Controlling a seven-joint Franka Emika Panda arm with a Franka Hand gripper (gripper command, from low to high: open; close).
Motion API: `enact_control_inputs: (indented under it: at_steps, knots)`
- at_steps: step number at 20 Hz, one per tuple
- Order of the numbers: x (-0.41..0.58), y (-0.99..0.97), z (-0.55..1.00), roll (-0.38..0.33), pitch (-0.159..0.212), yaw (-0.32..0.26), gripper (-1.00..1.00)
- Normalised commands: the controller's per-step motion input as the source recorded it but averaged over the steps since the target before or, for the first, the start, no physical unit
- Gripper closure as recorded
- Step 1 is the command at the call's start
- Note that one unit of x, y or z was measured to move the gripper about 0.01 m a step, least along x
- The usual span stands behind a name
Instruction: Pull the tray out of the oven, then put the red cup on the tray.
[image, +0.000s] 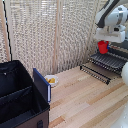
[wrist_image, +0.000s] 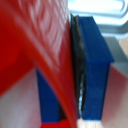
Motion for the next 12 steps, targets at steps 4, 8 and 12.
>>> enact_control_inputs:
  at_steps: [4,8,12]
  knots:
    - [-0.028,-0.18,-0.20,0.008,0.061,-0.048,1.00]
    - [0.000,-0.07,-0.09,0.000,0.055,0.000,1.00]
    - [0.000,-0.01,0.00,0.000,-0.007,-0.003,-1.00]
